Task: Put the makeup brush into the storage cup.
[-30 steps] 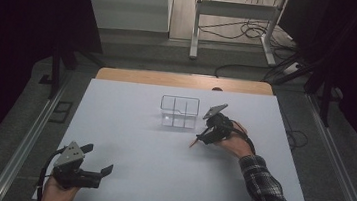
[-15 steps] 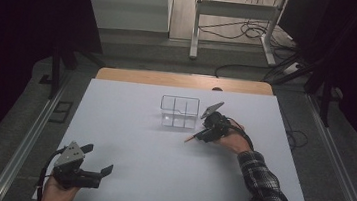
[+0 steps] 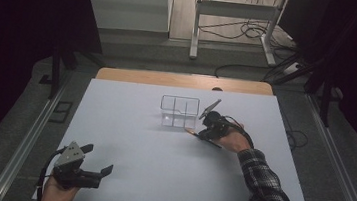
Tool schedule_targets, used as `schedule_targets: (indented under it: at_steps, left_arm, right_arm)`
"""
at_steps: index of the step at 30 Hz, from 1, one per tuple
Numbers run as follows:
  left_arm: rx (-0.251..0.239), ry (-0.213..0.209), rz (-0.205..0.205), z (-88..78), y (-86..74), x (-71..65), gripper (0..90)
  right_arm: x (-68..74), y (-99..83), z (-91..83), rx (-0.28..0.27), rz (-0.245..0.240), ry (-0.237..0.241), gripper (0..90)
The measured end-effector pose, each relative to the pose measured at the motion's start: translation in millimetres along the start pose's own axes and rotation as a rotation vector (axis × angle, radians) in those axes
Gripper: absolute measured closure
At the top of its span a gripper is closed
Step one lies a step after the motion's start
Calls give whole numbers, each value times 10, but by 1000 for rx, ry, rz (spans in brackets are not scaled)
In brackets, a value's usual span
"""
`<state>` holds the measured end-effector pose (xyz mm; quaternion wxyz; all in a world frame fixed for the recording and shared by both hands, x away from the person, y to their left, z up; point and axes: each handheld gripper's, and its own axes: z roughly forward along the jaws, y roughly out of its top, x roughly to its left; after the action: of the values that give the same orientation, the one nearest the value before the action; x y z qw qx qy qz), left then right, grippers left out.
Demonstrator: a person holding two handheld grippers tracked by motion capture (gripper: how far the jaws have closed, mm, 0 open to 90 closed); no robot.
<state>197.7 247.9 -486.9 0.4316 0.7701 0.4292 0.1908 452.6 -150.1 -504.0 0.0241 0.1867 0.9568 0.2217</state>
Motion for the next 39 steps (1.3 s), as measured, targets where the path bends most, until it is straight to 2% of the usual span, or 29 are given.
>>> schedule_targets:
  at_steps: [5, 18, 39]
  left_arm:
    - [2, 2, 2, 0, 2, -4, 27]
    - [0, 0, -6, 0, 5, -2, 27]
    - [-5, -10, -27, 6, 12, -1, 27]
  right_arm:
    - [25, -11, -13, 0, -5, 16, 832]
    - [137, 18, -165, -58, -22, 31, 832]
    - [284, -102, -440, -134, 16, 29, 832]
